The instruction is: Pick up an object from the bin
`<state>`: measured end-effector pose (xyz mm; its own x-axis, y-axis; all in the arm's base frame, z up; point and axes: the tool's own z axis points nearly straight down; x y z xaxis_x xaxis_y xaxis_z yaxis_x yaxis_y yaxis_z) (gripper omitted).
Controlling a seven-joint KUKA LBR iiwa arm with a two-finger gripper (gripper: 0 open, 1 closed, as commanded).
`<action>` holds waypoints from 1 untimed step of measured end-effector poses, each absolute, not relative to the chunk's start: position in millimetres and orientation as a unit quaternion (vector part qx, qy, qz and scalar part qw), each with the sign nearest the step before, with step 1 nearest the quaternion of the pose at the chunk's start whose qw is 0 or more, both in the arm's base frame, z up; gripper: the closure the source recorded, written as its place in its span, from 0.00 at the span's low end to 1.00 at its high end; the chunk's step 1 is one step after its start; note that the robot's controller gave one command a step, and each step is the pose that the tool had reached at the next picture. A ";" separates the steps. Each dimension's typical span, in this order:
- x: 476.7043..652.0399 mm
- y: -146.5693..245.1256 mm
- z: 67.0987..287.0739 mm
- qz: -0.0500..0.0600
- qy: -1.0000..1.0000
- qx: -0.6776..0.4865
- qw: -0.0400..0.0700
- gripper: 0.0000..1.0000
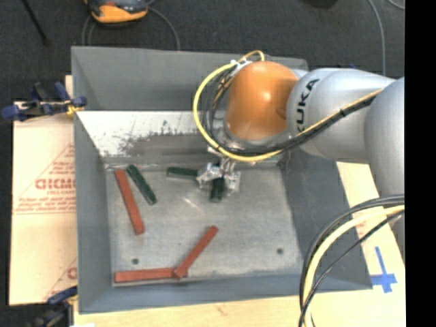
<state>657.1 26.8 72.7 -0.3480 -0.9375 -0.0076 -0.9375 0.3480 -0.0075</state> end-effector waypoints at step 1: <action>657.1 26.6 72.7 -0.001 0.821 -0.570 0.005 1.00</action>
Offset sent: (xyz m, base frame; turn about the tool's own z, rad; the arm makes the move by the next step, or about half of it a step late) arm -0.0162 0.0114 0.1428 -0.0069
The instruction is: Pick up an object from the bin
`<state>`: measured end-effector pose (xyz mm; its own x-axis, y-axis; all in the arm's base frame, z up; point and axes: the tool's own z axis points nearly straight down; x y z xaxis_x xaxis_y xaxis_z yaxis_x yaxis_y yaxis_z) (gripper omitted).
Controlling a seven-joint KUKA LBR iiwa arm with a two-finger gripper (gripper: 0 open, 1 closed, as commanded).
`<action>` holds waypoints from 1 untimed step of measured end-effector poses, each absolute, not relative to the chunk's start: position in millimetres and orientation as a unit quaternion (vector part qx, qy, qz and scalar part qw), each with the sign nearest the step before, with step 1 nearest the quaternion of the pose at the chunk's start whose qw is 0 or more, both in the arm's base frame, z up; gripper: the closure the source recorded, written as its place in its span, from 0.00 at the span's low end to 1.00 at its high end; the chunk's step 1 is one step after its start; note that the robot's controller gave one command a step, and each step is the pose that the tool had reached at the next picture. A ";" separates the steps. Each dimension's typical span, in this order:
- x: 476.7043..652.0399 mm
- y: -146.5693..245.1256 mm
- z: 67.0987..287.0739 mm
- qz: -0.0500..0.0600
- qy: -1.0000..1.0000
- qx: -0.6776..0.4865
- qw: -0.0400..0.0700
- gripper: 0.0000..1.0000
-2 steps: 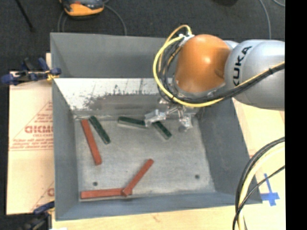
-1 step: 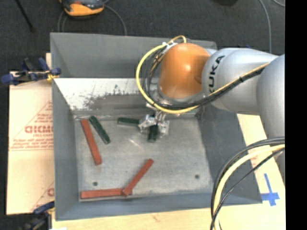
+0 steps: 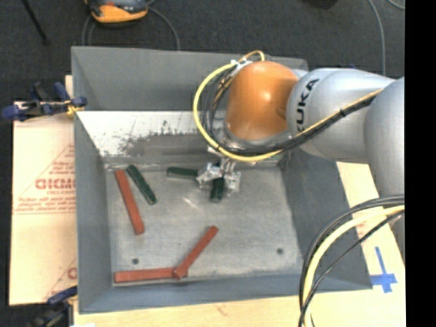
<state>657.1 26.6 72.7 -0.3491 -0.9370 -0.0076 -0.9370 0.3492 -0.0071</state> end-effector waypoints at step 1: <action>642.3 38.1 217.2 0.000 0.819 -0.574 0.003 1.00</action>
Offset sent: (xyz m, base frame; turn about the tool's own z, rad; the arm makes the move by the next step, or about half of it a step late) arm 0.0000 0.0000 0.0000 0.0000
